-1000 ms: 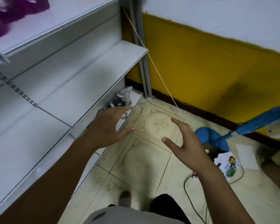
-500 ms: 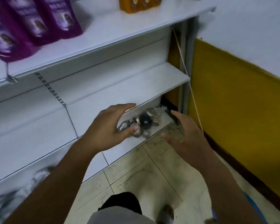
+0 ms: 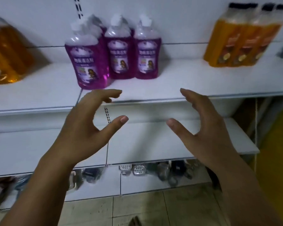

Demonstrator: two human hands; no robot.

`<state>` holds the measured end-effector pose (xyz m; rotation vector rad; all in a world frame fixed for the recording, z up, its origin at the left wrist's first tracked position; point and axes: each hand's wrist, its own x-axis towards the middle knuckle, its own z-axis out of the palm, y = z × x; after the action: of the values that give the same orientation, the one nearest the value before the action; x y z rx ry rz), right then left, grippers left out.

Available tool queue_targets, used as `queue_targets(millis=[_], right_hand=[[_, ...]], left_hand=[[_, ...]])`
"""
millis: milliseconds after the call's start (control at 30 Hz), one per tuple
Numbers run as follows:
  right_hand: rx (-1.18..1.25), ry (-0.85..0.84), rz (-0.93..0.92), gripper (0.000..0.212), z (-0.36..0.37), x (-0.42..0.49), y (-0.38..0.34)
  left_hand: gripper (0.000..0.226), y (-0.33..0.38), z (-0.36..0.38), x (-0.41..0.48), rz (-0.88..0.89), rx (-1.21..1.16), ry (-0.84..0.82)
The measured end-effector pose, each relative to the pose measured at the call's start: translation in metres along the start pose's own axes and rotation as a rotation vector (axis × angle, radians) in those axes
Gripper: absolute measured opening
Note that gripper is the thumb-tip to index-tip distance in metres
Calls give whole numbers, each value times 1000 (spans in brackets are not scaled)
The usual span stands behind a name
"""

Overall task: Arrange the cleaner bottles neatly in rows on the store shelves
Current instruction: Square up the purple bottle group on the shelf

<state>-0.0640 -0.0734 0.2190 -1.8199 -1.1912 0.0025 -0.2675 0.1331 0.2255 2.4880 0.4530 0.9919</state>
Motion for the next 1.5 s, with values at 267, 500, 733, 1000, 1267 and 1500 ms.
queue_targets(millis=[267, 500, 733, 1000, 1267, 1500], right_hand=[[139, 94, -112, 87, 27, 144, 2], [332, -55, 35, 129, 32, 241, 15], [419, -336, -29, 139, 52, 264, 61], [440, -296, -27, 138, 59, 260, 69], [410, -254, -24, 134, 63, 255, 67], [423, -251, -26, 133, 64, 252, 69]], left_hand=[[94, -66, -26, 79, -140, 50, 327], [132, -102, -28, 123, -377, -483, 189], [106, -109, -30, 129, -365, -464, 28], [106, -125, -21, 124, -387, -443, 68], [111, -128, -19, 124, -353, -458, 55], [115, -127, -22, 123, -328, -469, 52]])
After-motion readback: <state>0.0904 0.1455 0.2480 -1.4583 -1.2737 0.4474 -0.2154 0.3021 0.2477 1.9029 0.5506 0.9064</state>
